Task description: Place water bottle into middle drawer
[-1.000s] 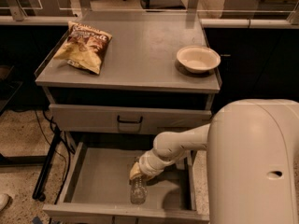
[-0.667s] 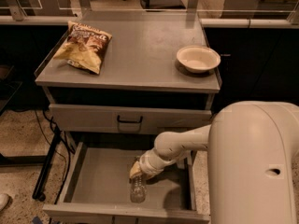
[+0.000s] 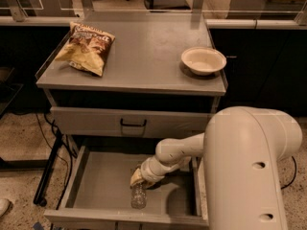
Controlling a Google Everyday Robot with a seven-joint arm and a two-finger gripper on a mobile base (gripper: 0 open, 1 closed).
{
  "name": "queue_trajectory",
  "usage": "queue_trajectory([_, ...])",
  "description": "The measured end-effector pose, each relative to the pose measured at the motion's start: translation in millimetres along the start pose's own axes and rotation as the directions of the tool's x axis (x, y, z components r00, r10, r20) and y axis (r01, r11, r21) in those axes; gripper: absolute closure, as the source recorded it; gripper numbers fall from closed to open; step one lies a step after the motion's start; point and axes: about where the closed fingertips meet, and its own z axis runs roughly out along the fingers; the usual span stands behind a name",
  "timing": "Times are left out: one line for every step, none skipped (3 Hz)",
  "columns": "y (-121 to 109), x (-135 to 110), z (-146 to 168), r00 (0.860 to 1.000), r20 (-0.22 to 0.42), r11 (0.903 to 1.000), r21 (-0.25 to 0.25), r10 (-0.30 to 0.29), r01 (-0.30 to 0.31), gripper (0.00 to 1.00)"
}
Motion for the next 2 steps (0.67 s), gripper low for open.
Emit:
queue_trajectory([-1.4,1.2,2.7,1.000,0.000,1.0000,0.004,0.003,-0.003,1.00])
queue_trajectory([-1.4,1.3,2.7,1.000,0.000,1.0000,0.004,0.003,-0.003,0.86])
